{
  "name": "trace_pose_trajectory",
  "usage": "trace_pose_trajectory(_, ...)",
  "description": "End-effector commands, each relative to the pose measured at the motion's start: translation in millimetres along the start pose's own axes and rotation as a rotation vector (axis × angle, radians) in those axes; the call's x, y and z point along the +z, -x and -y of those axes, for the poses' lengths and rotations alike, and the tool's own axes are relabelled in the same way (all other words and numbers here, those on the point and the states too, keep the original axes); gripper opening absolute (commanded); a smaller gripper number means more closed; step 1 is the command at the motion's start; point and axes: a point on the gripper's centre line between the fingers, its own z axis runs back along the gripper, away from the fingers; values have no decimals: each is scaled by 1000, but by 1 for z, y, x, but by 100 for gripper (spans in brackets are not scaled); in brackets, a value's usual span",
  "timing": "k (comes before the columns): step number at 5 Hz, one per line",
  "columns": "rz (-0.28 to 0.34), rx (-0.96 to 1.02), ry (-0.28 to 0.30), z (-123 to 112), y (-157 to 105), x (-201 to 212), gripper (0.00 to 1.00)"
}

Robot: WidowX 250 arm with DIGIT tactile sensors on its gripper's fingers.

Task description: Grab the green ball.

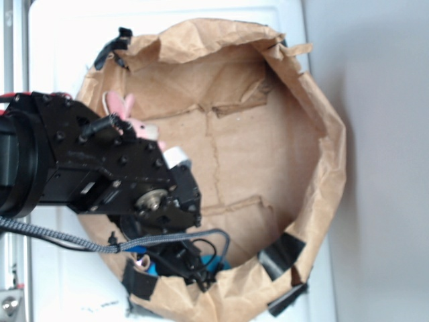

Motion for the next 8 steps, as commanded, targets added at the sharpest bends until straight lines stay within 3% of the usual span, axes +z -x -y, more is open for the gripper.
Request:
trace_pose_trajectory(1,37,-20,-24,17,-5,-6,0)
trace_pose_trajectory(3,53,-11,-18,33,-6,21,0)
trace_pose_trajectory(5,135,38,-19,34,-9,122,0)
trace_pose_trajectory(6,232,68,-49,35,-12,153,0)
trace_pose_trajectory(7,381,95,-94,35,-16,175,0)
trace_pose_trajectory(8,482,136,-101,36,-23,181,0)
